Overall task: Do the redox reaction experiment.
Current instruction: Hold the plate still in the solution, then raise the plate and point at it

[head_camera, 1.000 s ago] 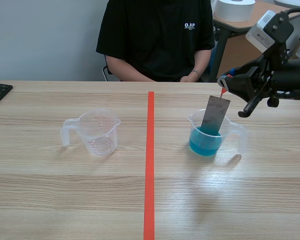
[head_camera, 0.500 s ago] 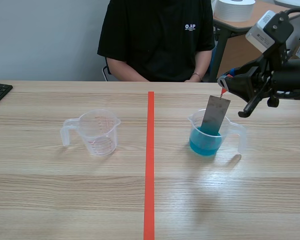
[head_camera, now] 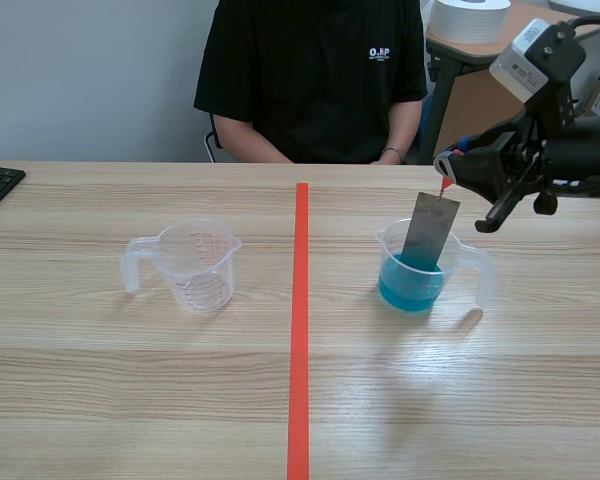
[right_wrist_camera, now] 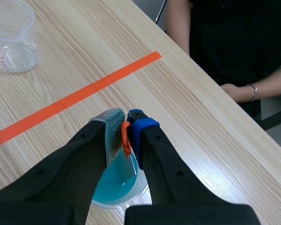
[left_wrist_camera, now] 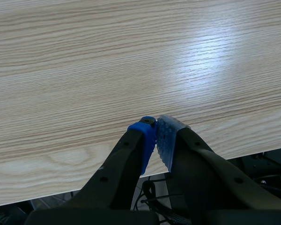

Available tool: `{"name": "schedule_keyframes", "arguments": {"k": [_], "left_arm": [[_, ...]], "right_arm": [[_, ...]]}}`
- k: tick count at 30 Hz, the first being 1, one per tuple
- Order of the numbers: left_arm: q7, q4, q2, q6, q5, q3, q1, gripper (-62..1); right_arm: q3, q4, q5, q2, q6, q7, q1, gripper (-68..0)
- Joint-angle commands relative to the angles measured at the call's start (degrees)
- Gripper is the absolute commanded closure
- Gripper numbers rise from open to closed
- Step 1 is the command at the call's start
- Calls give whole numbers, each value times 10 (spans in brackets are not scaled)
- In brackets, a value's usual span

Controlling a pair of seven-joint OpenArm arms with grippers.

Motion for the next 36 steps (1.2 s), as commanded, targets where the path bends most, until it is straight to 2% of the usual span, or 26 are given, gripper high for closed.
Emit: {"name": "schedule_keyframes", "arguments": {"k": [1,10,24,36], "left_arm": [[-7,10,2,-1,-2,-2,7,-49],[-8,10,2,-1,-2,-2,7,-49],[-7,10,1,-1,-2,-2,7,-49],[-7,10,1,-1,-2,-2,7,-49]], "right_arm": [[4,18,19,10,4,-3,11,-17],[44,70,76,11,4,-77,5,-17],[102,172,212,11,4,-243,5,-17],[173,252,327,11,4,-365,5,-17]]}}
